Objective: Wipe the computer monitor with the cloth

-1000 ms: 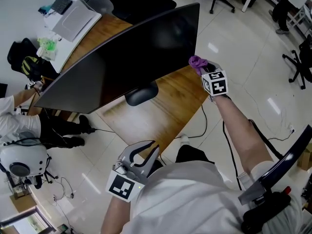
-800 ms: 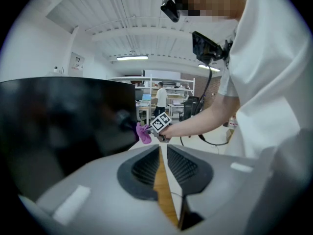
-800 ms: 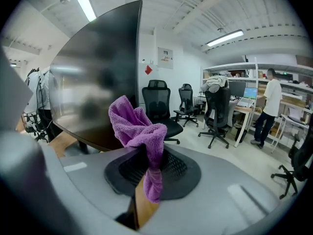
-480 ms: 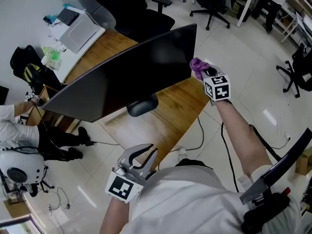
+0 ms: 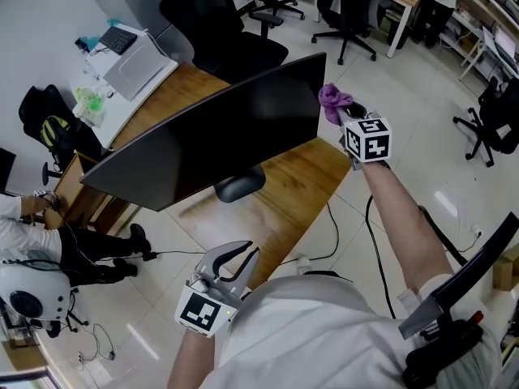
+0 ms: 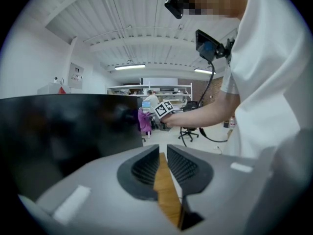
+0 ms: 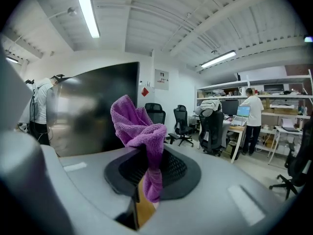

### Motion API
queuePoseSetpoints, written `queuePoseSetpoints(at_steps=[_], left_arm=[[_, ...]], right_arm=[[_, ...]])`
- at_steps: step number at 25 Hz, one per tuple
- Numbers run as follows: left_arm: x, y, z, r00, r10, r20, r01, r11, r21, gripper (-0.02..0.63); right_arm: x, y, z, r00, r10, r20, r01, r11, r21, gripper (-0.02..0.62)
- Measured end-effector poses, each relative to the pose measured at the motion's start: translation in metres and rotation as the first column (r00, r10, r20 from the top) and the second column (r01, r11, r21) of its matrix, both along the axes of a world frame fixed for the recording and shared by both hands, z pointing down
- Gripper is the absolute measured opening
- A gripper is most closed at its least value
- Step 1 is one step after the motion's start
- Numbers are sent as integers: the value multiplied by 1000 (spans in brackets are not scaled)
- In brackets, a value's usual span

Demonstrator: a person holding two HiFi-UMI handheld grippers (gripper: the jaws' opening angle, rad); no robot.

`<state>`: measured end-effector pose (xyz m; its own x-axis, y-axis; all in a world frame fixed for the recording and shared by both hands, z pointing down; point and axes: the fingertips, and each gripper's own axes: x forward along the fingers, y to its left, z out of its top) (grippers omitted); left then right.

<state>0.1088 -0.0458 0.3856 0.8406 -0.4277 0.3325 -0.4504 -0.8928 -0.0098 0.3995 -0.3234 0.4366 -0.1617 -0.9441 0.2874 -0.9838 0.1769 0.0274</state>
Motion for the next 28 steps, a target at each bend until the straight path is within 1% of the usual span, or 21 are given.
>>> queuePoseSetpoints(at_steps=[5,12,16,21,23,26,28], left_arm=[[-10,1,1,1000,-10,-5,10,1000,0,71],[-17,9,-3,1000,-26,1,26,1000,16,71],[-21,9,-6,999,-41,-2,41,999,23,71],[-21,17,-8,999,-51,-7,51,999,11,71],[-24,17,-11,997,-74,-22,74,997,-3,71],[-25,17,-15,992,-113,-47,112,993,-27,71],[-26,20,-13,991,-128,-46,126,991,-51,71]], right_arm=[[0,-6,-44,999,16,31,-18,998,53,49],[2,-14,-109,999,17,32,-21,990,137,48],[-2,-17,-134,999,17,34,-23,984,174,48],[-1,-8,-144,999,19,39,-26,982,187,49],[-2,-5,-149,999,22,40,-30,979,199,49],[-12,1,-152,999,-7,35,-1,977,214,48],[-21,16,-138,999,-35,37,28,980,198,49]])
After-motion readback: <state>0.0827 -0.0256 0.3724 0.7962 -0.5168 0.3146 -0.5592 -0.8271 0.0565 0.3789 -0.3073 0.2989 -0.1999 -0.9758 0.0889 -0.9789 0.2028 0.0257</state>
